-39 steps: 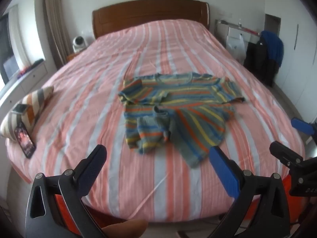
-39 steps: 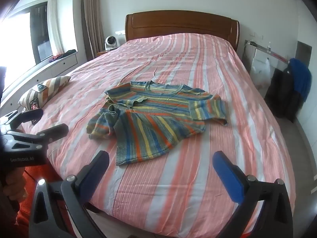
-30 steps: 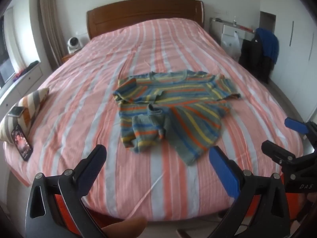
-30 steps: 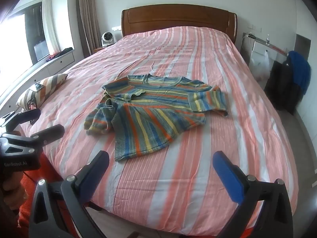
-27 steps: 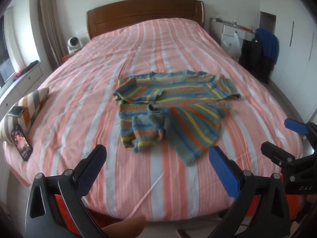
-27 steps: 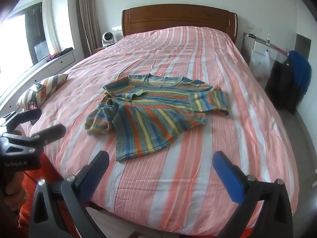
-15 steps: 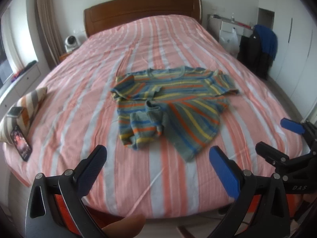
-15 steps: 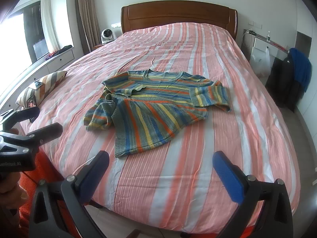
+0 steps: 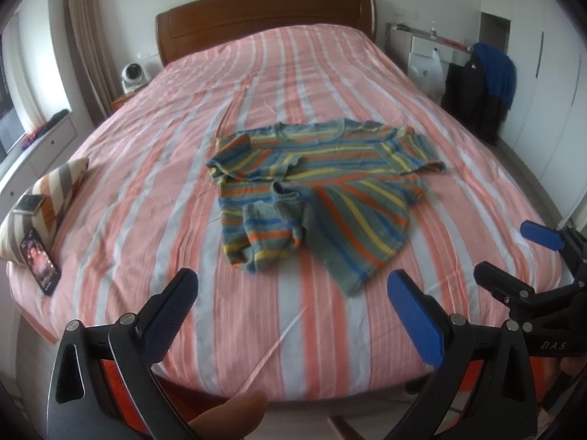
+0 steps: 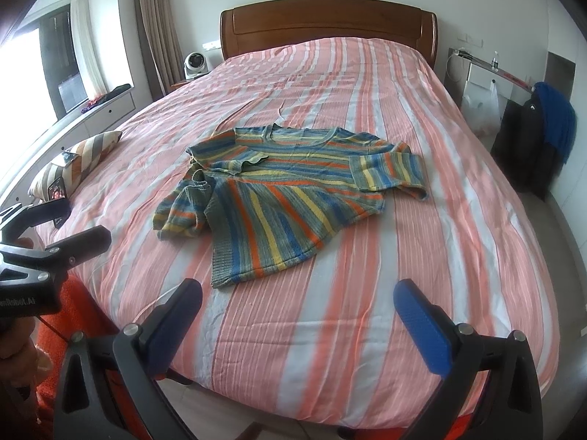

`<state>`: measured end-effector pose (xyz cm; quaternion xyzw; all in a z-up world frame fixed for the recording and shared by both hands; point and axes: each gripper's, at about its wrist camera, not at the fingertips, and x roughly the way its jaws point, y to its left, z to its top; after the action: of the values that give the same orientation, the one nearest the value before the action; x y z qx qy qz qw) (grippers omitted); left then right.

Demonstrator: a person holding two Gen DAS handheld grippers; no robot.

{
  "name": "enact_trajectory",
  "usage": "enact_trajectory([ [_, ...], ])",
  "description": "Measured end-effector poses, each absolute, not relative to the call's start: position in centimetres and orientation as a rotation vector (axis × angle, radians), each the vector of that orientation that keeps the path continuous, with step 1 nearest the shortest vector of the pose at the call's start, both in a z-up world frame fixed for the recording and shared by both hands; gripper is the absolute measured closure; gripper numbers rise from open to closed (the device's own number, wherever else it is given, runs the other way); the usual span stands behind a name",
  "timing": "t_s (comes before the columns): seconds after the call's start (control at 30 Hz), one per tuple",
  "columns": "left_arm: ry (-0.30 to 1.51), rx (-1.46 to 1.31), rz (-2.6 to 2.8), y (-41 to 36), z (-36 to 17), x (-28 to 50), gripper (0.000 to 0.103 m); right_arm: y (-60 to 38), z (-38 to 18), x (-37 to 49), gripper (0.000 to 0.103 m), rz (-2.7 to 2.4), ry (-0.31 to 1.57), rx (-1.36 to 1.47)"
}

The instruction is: Fold small clothes

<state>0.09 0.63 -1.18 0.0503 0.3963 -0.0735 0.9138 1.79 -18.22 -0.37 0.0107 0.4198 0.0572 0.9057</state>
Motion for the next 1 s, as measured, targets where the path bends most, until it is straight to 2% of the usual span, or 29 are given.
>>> enact_trajectory([
  [1.0,0.830,0.106,-0.150,0.61,-1.70,0.04,0.000,-18.44,-0.64,2.03,0.000,0.106,0.881,0.043],
])
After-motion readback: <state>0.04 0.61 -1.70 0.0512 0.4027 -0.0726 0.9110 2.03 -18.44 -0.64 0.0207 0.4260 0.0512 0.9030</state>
